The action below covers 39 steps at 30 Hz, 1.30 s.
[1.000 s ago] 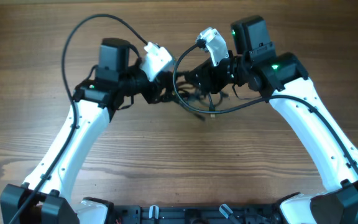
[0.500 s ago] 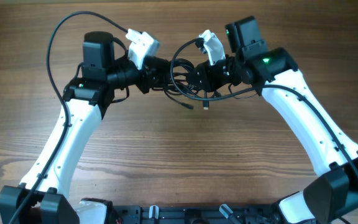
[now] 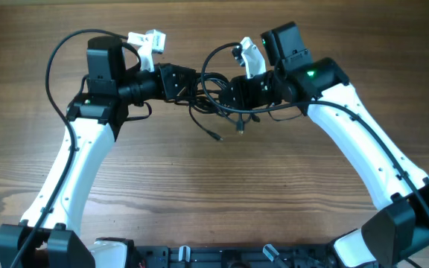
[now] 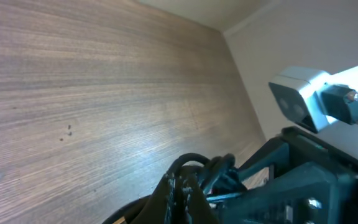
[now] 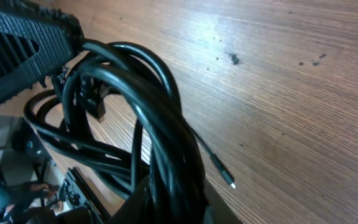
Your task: Untangle cables
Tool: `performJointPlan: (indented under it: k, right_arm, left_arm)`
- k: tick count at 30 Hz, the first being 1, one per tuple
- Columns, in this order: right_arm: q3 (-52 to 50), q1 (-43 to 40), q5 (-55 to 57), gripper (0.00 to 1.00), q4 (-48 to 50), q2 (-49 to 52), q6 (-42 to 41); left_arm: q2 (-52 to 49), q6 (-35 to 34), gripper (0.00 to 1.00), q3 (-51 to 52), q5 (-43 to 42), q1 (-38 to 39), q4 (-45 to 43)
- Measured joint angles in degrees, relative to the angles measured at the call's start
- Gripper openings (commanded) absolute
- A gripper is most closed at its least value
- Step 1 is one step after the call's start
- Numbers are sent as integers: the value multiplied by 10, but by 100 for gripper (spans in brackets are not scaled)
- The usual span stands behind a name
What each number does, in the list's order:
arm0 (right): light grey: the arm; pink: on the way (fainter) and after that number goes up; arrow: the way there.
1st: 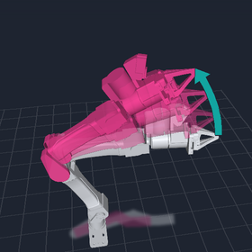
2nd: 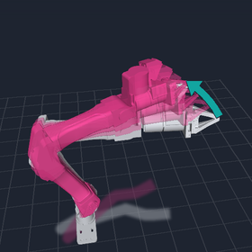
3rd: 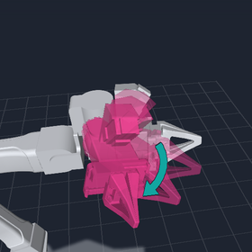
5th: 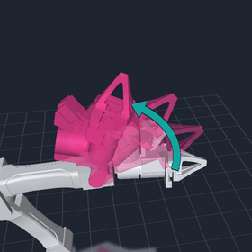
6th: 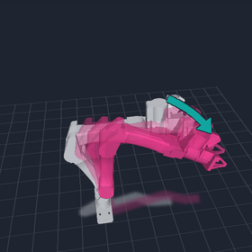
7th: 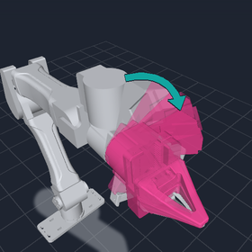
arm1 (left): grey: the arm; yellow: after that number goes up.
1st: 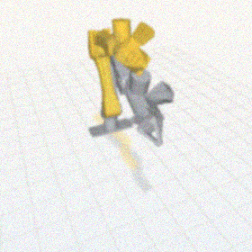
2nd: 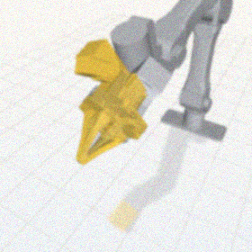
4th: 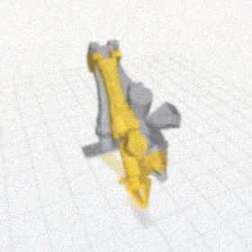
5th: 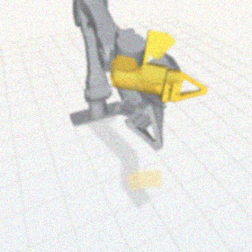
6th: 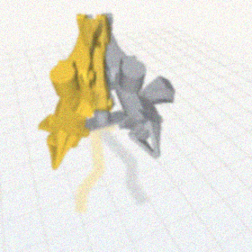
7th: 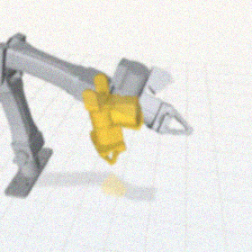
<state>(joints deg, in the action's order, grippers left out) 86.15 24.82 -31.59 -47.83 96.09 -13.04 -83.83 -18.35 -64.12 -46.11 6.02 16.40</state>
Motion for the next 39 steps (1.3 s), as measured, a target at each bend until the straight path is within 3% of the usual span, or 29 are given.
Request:
performJointPlan:
  k: [3, 7, 13, 24, 30, 32, 34, 35, 39]
  right_arm:
    - [13, -8, 18, 58, 0, -8, -6]
    - [29, -11, 43, 57, 20, -38, 6]
    - [34, -9, 46, 51, 33, -42, 141]
    - [33, 37, 25, 48, 43, -21, 371]
    - [33, 44, 20, 48, 89, 19, 413]
    - [33, 44, 21, 41, 103, 31, 416]
    - [33, 44, 20, 17, 112, 42, 419]
    - [32, 44, 20, 9, 113, 44, 417]
    - [32, 44, 18, 4, 112, 45, 402]
  left_arm:
    - [0, 8, 4, 0, 22, -19, -1]
    - [0, 41, 4, 0, 29, -28, -2]
    - [0, 79, 4, 0, -53, -28, -2]
    - [0, -83, 4, 0, -121, -28, -2]
    - [0, -150, 4, 0, -155, -28, -2]
    - [0, -159, 4, 0, -162, -28, -2]
    - [0, -169, 4, 0, -167, -28, -7]
    - [0, -170, 4, 0, -168, -28, -7]
    - [0, -176, 4, 0, -163, -31, -10]
